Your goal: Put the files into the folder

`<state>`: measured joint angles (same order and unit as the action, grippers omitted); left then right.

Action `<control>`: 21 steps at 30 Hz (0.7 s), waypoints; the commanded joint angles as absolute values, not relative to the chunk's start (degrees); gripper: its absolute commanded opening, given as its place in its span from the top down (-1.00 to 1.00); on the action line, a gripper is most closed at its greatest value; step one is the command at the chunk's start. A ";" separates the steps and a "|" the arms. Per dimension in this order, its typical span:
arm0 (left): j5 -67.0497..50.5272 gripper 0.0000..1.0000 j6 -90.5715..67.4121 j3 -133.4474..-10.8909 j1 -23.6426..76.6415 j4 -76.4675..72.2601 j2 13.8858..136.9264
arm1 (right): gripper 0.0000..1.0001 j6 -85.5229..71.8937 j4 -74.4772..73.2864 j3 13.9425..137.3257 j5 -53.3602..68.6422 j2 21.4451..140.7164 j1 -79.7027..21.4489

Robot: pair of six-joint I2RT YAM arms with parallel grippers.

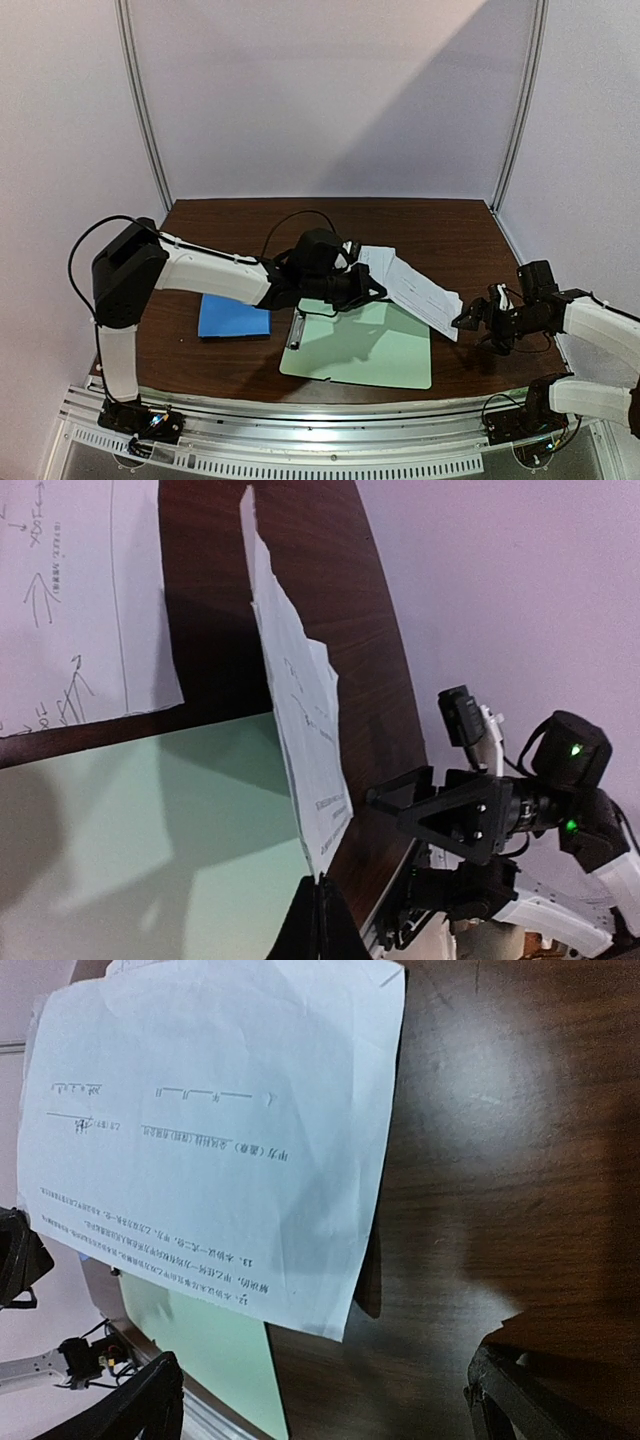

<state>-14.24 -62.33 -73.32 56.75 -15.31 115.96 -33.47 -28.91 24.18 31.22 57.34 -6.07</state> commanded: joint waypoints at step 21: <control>-19.51 1.00 -74.79 -77.56 54.84 -24.10 116.62 | -0.93 -63.07 13.69 1.59 43.99 61.42 -7.46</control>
<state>-18.06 -72.99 -75.64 55.68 -22.17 115.79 -57.41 8.43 6.76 48.82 57.06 -6.81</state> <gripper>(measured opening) 0.006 0.965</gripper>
